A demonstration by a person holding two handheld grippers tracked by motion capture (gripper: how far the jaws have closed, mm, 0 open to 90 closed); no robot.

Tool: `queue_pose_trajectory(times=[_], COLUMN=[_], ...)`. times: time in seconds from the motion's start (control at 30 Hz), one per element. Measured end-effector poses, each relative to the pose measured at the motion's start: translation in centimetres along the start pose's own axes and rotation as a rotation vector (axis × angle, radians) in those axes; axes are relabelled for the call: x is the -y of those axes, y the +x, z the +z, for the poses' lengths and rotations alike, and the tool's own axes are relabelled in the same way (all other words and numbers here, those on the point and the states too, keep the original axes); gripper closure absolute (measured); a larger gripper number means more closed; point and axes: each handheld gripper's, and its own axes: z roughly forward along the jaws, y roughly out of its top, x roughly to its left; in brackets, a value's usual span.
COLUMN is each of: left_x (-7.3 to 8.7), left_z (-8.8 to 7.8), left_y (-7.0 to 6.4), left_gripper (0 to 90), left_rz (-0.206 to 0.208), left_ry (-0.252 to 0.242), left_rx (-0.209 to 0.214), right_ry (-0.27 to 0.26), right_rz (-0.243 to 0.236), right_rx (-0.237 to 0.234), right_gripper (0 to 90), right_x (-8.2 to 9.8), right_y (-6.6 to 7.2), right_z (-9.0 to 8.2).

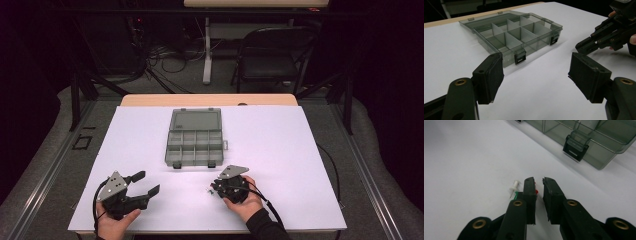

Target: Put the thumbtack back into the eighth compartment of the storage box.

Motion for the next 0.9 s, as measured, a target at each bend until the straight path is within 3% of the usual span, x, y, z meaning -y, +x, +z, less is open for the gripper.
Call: queue_pose_trajectory(times=[0.9], left_x=[-0.01], left_z=[-0.02], left_y=[-0.05], left_gripper=[27.4], left_rz=[0.01], left_ry=[0.002], left_rx=[-0.009], right_ry=[0.008], right_rz=[0.01], right_rx=[-0.018], right_gripper=[90.0], right_x=[0.17], right_y=[-0.01], right_z=[0.36])
